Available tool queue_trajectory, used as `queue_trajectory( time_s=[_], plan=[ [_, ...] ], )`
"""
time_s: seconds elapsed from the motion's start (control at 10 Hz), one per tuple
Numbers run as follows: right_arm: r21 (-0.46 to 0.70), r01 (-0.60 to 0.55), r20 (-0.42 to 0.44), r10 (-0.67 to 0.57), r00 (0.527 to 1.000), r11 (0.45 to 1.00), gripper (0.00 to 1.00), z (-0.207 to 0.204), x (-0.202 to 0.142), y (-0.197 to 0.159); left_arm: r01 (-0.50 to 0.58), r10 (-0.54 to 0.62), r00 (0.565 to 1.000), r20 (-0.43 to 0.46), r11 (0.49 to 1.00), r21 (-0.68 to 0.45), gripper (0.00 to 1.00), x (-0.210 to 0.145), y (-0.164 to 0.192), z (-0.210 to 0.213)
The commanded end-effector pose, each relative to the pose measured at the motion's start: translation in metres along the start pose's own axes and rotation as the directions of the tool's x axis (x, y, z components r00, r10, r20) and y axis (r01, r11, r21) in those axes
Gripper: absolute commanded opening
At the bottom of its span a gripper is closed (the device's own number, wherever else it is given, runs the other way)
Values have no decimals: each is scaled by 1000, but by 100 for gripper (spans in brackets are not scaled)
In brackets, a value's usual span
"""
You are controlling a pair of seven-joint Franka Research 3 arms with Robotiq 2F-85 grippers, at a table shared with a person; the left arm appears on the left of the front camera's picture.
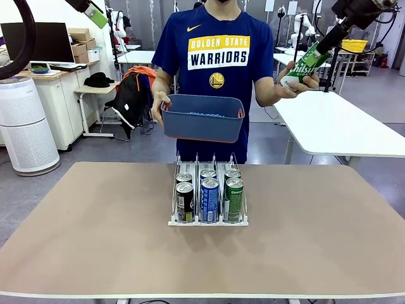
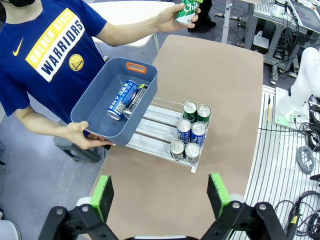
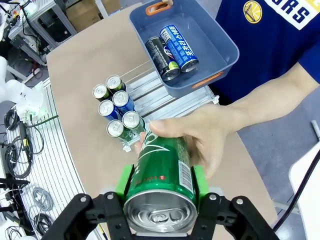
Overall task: Fill the beverage cans into the dispenser.
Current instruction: Pick up the Sprite handed by the human, then place the picked Sprite in the line of the Automatic Can Dispenser with the same cans.
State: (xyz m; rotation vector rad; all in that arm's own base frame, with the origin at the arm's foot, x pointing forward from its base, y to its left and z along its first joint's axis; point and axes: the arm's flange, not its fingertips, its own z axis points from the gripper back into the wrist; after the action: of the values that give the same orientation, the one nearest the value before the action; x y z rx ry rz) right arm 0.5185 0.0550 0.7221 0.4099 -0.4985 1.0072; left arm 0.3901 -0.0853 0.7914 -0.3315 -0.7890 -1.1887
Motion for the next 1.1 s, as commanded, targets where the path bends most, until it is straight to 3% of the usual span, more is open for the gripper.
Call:
queue_trajectory(
  time_s=[0.0,0.2,0.3,1.0],
  plan=[
    [28,-3,-4,3,1000,1000,0,-1,1,0,-1,1,1000,-2,1000,-5,100,-1,-1,-1],
    [37,-33,-16,34,999,999,0,-2,3,2,-1,1,1000,-2,1000,-5,100,-1,-1,-1],
    [-17,-17,8,17,1000,1000,1,-3,5,-1,-1,1,1000,-2,1000,-5,100,-1,-1,-1],
    [12,-7,-5,7,1000,1000,1,-2,1,2,-1,1,1000,-2,1000,-5,100,-1,-1,-1]
  ],
)
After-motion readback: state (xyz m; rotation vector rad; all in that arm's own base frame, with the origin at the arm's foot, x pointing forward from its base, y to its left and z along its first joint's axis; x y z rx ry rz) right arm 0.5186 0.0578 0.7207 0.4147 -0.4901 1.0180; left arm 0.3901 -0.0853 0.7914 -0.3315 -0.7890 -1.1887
